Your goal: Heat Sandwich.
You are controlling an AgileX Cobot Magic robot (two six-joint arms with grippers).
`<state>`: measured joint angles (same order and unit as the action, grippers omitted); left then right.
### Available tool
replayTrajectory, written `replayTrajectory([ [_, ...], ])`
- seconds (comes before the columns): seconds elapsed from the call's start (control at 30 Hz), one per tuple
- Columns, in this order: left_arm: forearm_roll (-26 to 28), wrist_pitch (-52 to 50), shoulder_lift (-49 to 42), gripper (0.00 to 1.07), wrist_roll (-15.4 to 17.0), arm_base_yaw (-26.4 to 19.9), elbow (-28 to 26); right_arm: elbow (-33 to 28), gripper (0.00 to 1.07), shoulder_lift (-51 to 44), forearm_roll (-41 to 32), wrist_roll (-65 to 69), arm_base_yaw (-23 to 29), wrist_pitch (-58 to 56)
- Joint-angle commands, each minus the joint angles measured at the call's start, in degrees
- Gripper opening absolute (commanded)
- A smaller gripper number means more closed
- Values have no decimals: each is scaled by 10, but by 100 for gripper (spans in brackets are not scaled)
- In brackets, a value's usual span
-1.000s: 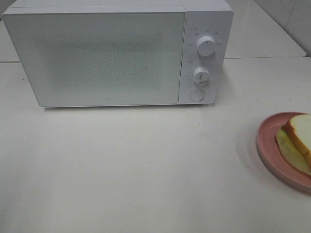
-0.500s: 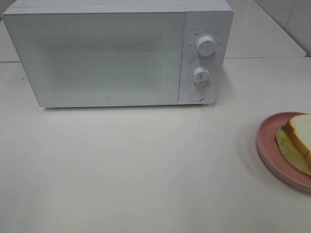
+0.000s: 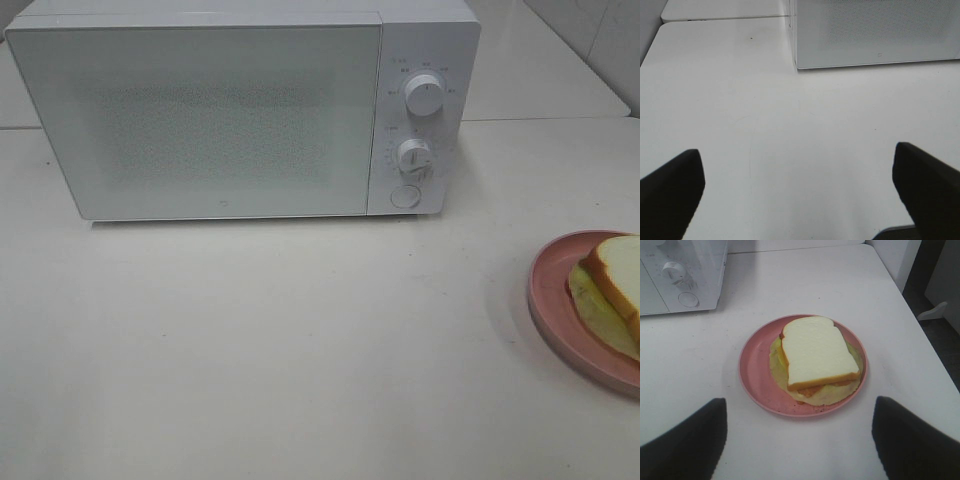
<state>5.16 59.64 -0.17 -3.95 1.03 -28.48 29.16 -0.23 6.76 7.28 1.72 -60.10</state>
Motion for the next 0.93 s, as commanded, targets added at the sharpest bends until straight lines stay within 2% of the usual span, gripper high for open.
replayTrajectory([
  [0.03,1,-2,-17,97,1,-2,2,-1,76,-15,0,-3,-5,6],
  [0.93,1,-2,-15,97,1,-2,2,-1,76,-15,0,-3,-5,6],
])
